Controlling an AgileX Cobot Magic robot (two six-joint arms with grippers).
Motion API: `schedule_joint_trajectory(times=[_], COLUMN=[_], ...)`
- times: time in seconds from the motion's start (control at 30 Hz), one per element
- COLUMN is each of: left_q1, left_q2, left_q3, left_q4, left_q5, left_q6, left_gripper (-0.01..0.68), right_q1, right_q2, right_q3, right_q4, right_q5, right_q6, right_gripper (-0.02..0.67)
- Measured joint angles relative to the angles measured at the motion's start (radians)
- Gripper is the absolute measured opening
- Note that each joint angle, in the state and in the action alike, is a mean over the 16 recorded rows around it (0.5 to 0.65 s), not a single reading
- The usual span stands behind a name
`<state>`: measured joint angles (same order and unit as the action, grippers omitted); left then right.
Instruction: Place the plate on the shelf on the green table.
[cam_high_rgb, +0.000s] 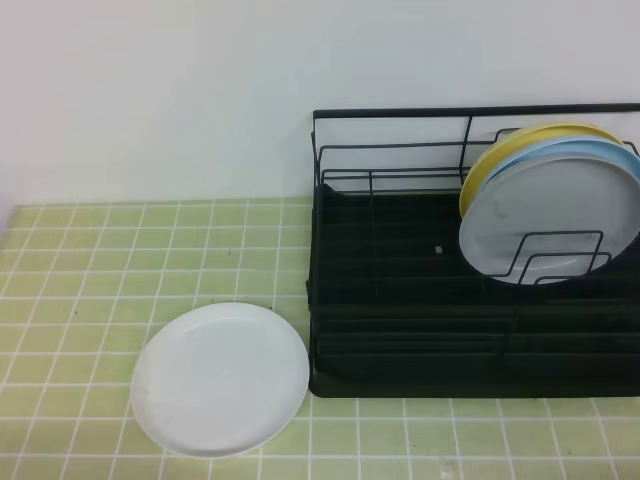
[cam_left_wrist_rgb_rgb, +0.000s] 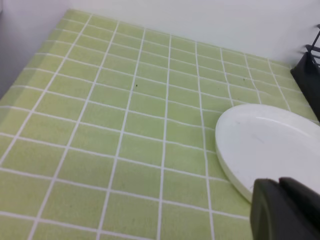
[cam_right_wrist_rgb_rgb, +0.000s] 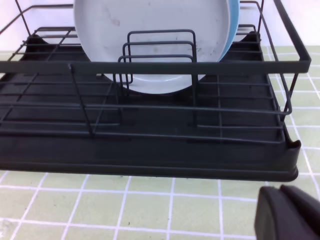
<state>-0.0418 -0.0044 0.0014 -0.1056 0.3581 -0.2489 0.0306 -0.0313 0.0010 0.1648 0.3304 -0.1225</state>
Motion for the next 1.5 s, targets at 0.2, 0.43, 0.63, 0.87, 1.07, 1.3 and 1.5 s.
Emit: schedule_joint_trajectory(times=[0.2,0.43,0.63,0.87,1.07,1.3,1.5], left_q1=[0.0,0.0,0.0,0.0,0.0,0.0,0.0], left_q2=[0.0,0.0,0.0,0.0,0.0,0.0,0.0], left_q3=[0.0,0.0,0.0,0.0,0.0,0.0,0.0], left_q4=[0.0,0.0,0.0,0.0,0.0,0.0,0.006], left_q5=[0.0,0.0,0.0,0.0,0.001,0.001,-0.001], left_q6=[0.0,0.0,0.0,0.0,0.0,0.0,0.016], left_gripper=[-0.003,-0.003,-0.003,-0.003,-0.003,-0.003,-0.003], right_q1=[0.0,0.0,0.0,0.0,0.0,0.0,0.0], right_q2=[0.004,0.003,0.0,0.0,0.001,0.005,0.005], right_q3=[0.0,0.0,0.0,0.0,0.0,0.0,0.0], right_q4=[0.0,0.0,0.0,0.0,0.0,-0.009,-0.022], right_q5=[0.0,0.0,0.0,0.0,0.0,-0.001,-0.002], right_q6=[0.0,0.0,0.0,0.0,0.0,0.0,-0.002], right_gripper=[0.0,0.0,0.0,0.0,0.0,0.0,0.0])
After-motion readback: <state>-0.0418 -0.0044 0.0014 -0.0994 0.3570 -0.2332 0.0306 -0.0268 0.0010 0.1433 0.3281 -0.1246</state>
